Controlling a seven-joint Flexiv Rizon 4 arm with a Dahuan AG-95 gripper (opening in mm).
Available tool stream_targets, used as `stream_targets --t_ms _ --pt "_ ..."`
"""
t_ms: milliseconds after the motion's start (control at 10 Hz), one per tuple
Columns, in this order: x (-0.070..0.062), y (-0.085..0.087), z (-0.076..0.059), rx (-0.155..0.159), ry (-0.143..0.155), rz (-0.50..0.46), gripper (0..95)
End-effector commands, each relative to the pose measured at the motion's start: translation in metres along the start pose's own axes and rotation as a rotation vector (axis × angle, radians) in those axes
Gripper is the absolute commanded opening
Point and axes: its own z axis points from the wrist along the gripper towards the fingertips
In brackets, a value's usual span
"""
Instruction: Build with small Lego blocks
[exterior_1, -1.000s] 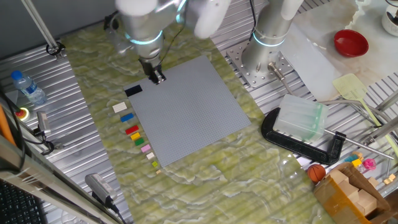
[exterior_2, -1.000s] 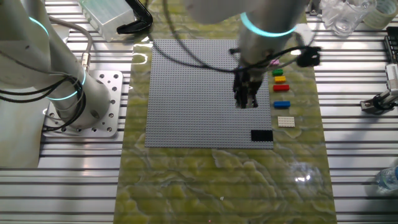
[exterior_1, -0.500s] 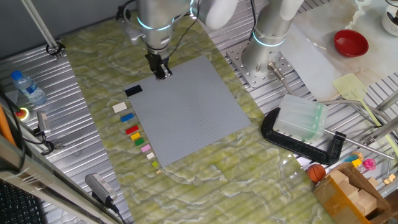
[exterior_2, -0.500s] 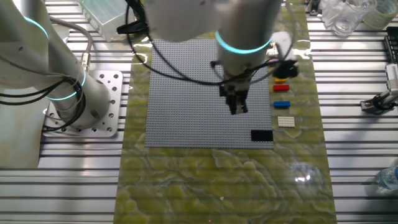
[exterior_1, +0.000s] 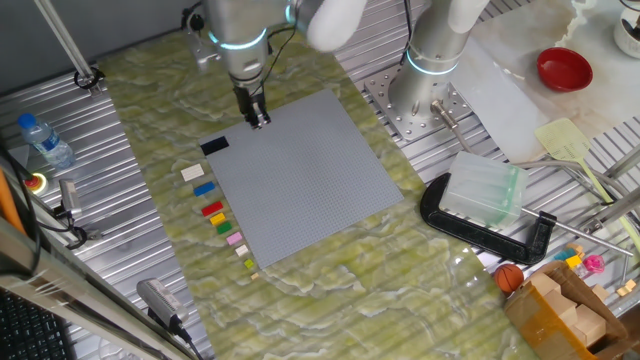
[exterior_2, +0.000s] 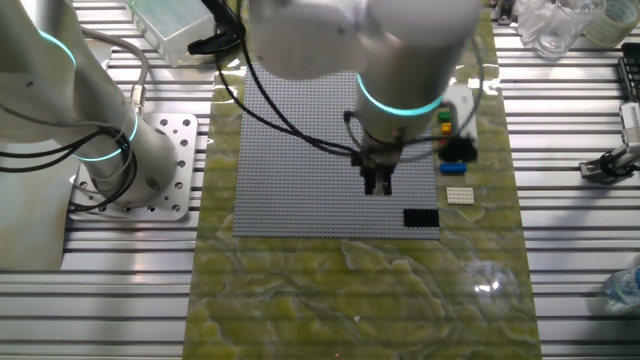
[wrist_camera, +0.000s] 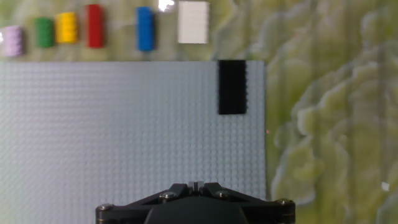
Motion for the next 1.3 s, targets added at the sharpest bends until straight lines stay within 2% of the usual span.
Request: stream_targets --t_ms 100,200,300,400,600,700,800,900,1000,1100,1200,1300 --pt "-0.002 -0.013 0.020 0.032 -0.059 0.011 0.0" --pt "-0.003 -0.013 0.021 0.044 -0.062 0.012 0.0" --pt "-0.009 -0.015 0.021 0.053 -0.085 0.017 0.0" --pt "-0.017 -0.017 0.017 0.055 -0.094 0.016 0.0" --pt "-0.035 -0.022 0.016 0.060 -0.079 0.015 0.0" --pt "-0.036 -0.022 0.016 0.061 -0.078 0.014 0.0" --pt "-0.045 -0.028 0.016 0.058 -0.069 0.005 0.0" --pt "-0.060 -0.042 0.013 0.040 -0.061 -0.016 0.0" --pt "-0.068 -0.047 0.009 0.037 -0.053 -0.021 0.0" --pt "-0.078 -0.049 0.004 0.029 -0.020 -0.041 0.0" --pt "-0.081 -0.048 0.005 0.000 -0.017 -0.038 0.0" --pt "-0.083 -0.048 0.008 -0.054 -0.022 -0.025 0.0"
